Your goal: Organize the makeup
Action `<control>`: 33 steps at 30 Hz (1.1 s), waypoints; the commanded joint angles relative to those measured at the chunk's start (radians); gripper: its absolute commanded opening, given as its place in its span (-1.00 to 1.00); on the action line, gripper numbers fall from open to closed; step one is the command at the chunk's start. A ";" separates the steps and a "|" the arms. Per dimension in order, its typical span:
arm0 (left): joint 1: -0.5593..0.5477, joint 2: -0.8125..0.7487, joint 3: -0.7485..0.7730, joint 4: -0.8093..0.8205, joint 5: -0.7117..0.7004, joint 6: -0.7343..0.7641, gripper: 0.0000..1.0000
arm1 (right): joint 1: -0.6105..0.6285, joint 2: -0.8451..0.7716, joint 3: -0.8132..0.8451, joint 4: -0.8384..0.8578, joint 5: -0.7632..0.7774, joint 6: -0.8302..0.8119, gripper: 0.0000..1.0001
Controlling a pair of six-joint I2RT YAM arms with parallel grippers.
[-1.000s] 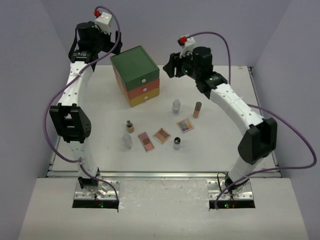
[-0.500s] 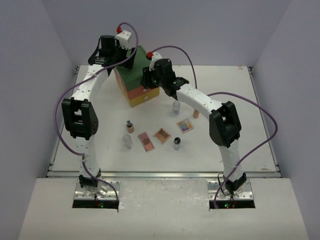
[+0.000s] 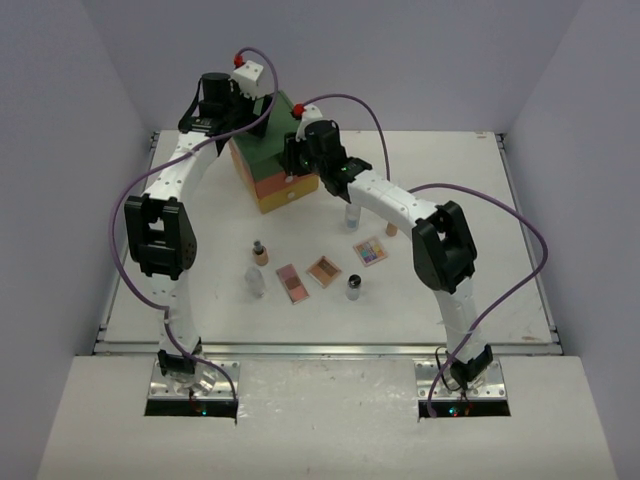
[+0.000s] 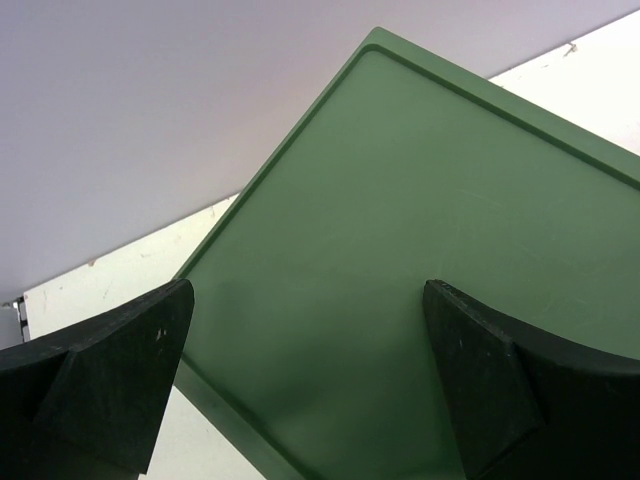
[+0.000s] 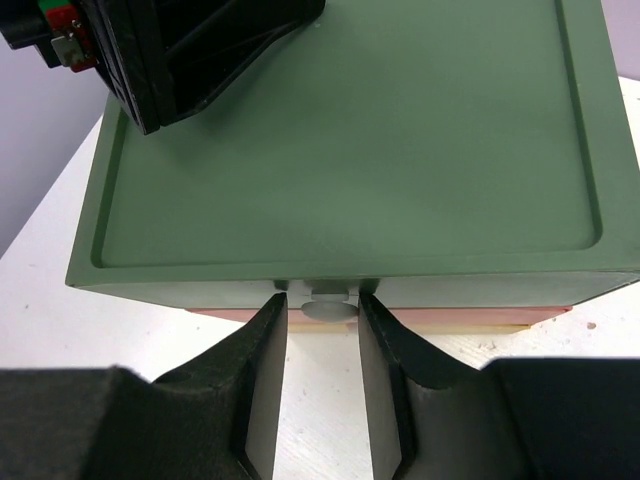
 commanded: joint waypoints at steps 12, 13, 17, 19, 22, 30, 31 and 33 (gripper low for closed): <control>-0.010 -0.030 -0.036 -0.019 0.002 0.016 1.00 | 0.008 -0.033 -0.081 0.164 0.024 -0.060 -0.95; -0.010 -0.029 -0.035 -0.019 0.000 0.015 1.00 | 0.007 -0.044 -0.093 0.169 0.026 -0.060 -0.97; -0.010 -0.026 -0.035 -0.016 -0.001 0.009 1.00 | 0.008 -0.076 -0.148 0.175 0.023 -0.059 -1.00; -0.010 -0.025 -0.033 -0.017 -0.002 0.009 1.00 | 0.008 -0.101 -0.181 0.181 0.016 -0.056 -1.00; -0.010 -0.020 -0.030 -0.016 -0.007 0.005 1.00 | 0.016 -0.168 -0.264 0.188 0.011 -0.058 -1.00; -0.010 -0.012 -0.022 -0.016 -0.018 0.003 1.00 | 0.053 -0.388 -0.569 0.197 -0.014 -0.082 -1.00; -0.010 -0.012 -0.022 -0.016 -0.016 0.001 1.00 | 0.054 -0.417 -0.605 0.202 -0.013 -0.078 -1.00; -0.010 -0.011 -0.021 -0.017 -0.015 -0.001 1.00 | 0.054 -0.455 -0.628 0.205 -0.013 -0.083 -0.66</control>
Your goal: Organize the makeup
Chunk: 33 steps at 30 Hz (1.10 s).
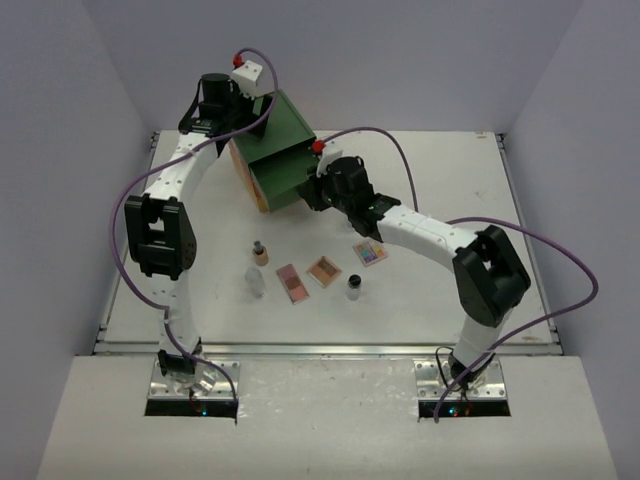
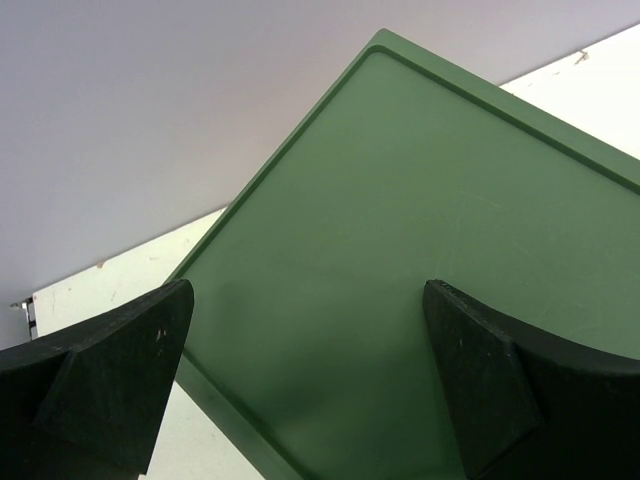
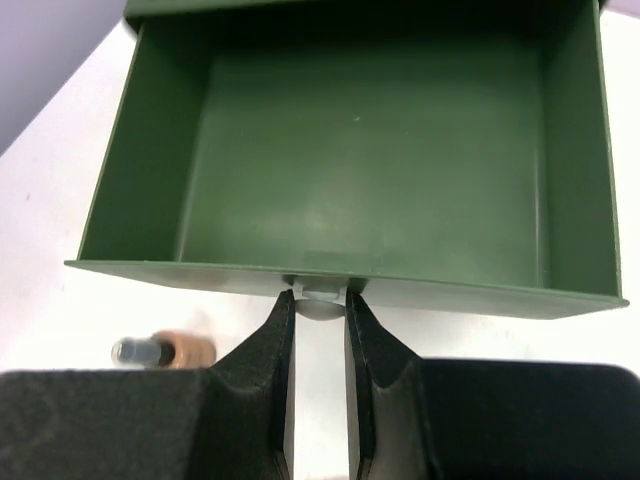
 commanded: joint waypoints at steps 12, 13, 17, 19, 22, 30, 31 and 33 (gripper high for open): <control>-0.010 -0.036 0.032 -0.069 -0.005 -0.032 1.00 | 0.142 -0.278 -0.062 -0.525 -0.135 -0.206 0.98; -0.010 -0.040 0.037 -0.070 -0.008 -0.038 1.00 | 0.178 -0.258 -0.059 -0.565 -0.064 -0.210 0.98; -0.008 -0.072 0.060 -0.088 -0.029 -0.053 1.00 | 0.305 -0.123 -0.003 -0.659 0.057 -0.095 0.98; -0.008 -0.090 0.057 -0.097 -0.052 -0.050 1.00 | 0.328 -0.071 0.046 -0.665 0.097 0.000 0.98; -0.005 -0.126 0.039 -0.101 -0.093 -0.034 1.00 | 0.357 0.019 0.073 -0.638 0.121 0.066 0.97; -0.007 -0.184 -0.038 -0.093 -0.101 -0.047 1.00 | 0.364 0.127 0.047 -0.577 0.161 0.218 0.56; -0.007 -0.189 -0.047 -0.088 -0.096 -0.053 1.00 | 0.364 0.141 0.051 -0.575 0.165 0.226 0.57; -0.007 -0.195 -0.061 -0.073 -0.089 -0.057 1.00 | 0.364 0.170 0.062 -0.575 0.167 0.233 0.56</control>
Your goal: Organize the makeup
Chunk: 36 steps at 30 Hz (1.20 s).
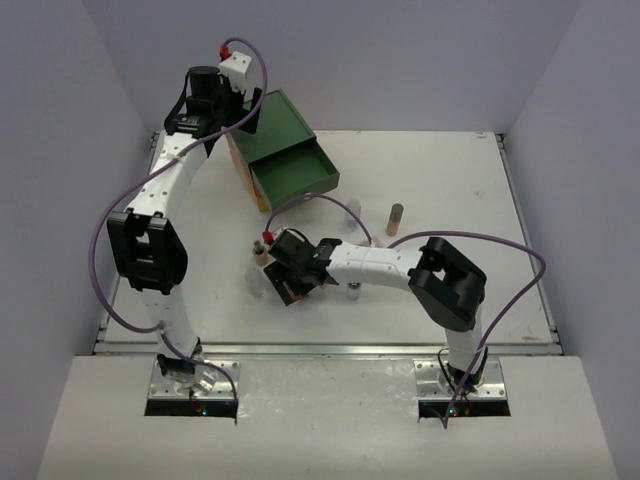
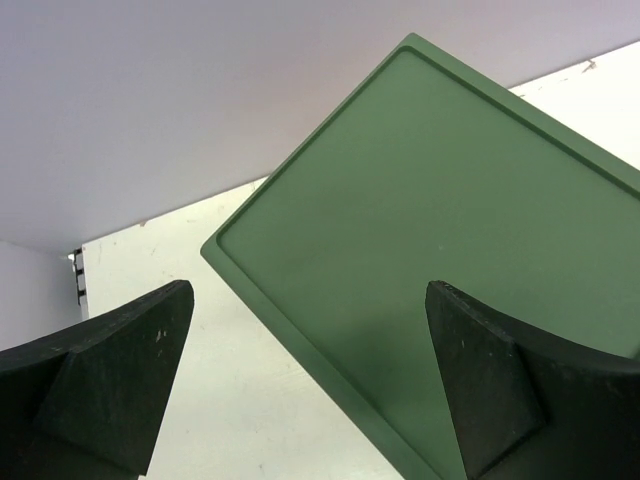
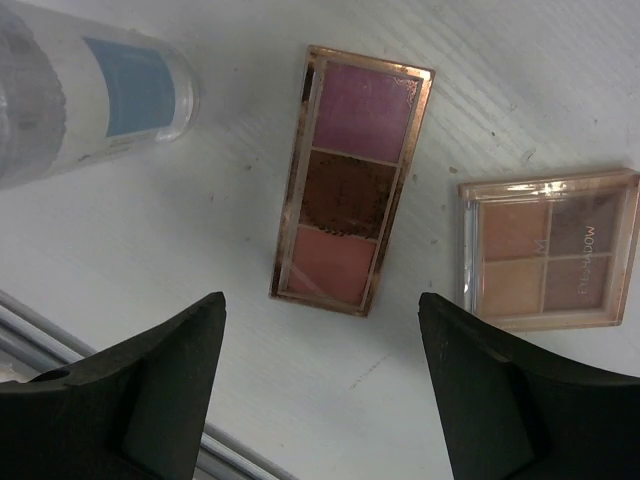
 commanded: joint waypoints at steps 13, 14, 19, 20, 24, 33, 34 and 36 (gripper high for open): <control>-0.005 -0.032 -0.031 0.070 -0.005 -0.037 1.00 | -0.005 0.147 0.073 0.018 0.051 0.085 -0.08; -0.005 -0.032 -0.031 0.070 -0.005 -0.039 1.00 | -0.006 0.148 0.070 0.018 0.048 0.084 -0.18; -0.003 -0.033 -0.034 0.072 -0.005 -0.041 1.00 | -0.026 0.069 -0.018 0.005 0.086 0.113 -0.94; -0.002 -0.032 -0.035 0.072 -0.001 -0.040 1.00 | -0.028 0.041 -0.036 0.005 0.096 0.113 -0.99; -0.002 -0.021 -0.034 0.072 0.015 -0.042 1.00 | -0.027 -0.089 -0.053 -0.006 0.056 0.016 -1.00; -0.002 0.037 0.015 0.069 -0.001 -0.051 1.00 | -0.060 -0.377 0.106 0.014 -0.089 -0.324 -1.00; -0.001 0.045 0.025 0.067 -0.010 -0.054 1.00 | -0.085 -0.374 0.172 0.023 -0.106 -0.343 -1.00; 0.005 0.064 0.045 0.059 -0.018 -0.067 1.00 | -0.163 -0.339 0.250 0.053 -0.138 -0.338 -1.00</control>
